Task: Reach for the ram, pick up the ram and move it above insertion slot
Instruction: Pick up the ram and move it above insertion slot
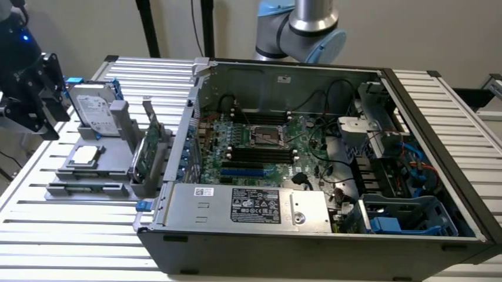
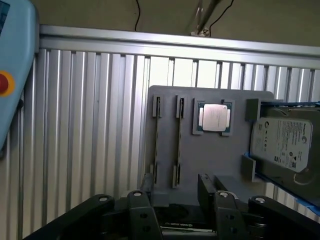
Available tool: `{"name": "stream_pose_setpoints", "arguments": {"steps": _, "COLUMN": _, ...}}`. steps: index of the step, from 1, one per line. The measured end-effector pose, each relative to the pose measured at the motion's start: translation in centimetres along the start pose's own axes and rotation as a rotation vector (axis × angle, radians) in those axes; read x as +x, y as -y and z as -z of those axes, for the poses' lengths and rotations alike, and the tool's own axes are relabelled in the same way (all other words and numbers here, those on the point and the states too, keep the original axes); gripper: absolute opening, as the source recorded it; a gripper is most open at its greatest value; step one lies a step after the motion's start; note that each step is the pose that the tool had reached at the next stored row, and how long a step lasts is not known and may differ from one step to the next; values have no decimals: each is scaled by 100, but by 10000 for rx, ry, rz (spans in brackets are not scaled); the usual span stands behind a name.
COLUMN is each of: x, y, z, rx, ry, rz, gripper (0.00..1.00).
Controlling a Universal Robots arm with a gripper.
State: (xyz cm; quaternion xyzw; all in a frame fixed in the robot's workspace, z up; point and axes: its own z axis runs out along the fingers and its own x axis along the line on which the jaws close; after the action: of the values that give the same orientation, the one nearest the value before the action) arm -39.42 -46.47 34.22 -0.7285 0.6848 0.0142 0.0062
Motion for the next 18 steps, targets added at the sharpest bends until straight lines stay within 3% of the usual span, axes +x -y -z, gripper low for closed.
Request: {"name": "stream_pose_setpoints", "arguments": {"steps": 18, "x": 108, "y": -2, "z": -324, "rx": -7, "ry": -3, "rz": 183, "gripper": 48}}
